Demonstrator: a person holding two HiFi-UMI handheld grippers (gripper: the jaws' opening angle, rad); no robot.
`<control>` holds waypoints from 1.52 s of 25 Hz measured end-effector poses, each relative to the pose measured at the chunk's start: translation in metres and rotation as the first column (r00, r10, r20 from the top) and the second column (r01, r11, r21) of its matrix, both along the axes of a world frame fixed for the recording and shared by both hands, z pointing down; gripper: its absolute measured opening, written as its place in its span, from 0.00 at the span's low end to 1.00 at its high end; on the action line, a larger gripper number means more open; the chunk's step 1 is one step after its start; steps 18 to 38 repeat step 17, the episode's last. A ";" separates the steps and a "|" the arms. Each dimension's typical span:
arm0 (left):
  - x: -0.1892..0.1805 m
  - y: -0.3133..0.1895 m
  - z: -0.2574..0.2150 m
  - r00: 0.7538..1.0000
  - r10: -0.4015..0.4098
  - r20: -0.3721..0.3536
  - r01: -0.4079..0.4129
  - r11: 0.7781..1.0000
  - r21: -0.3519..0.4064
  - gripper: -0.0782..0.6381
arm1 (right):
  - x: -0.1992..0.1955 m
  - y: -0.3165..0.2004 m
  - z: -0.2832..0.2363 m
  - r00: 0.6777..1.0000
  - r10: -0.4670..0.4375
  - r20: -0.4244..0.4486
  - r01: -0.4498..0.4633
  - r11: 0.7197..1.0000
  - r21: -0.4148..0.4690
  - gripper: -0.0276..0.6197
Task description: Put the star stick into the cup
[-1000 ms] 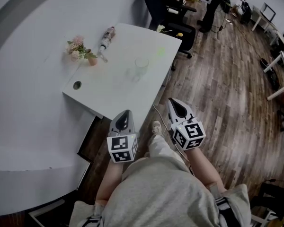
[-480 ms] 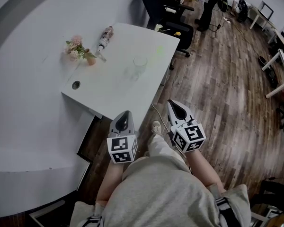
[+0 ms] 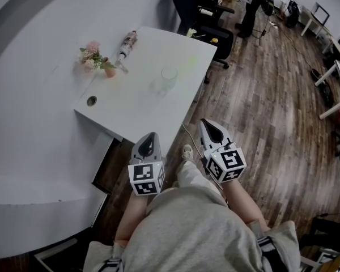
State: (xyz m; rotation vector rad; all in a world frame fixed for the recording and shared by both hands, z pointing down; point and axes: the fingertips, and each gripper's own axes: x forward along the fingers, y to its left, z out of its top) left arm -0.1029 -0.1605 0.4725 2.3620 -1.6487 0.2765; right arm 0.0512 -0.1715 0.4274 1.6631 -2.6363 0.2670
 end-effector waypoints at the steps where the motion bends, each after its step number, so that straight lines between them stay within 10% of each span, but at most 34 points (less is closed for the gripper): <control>1: 0.001 0.000 0.000 1.000 0.000 0.001 0.000 1.000 -0.001 0.12 | 0.001 0.000 0.000 1.000 0.000 0.003 0.000 1.000 -0.001 0.04; 38: 0.005 -0.005 0.001 1.000 -0.003 0.010 0.003 1.000 -0.005 0.12 | 0.006 -0.006 -0.003 1.000 -0.007 0.023 0.007 1.000 0.006 0.04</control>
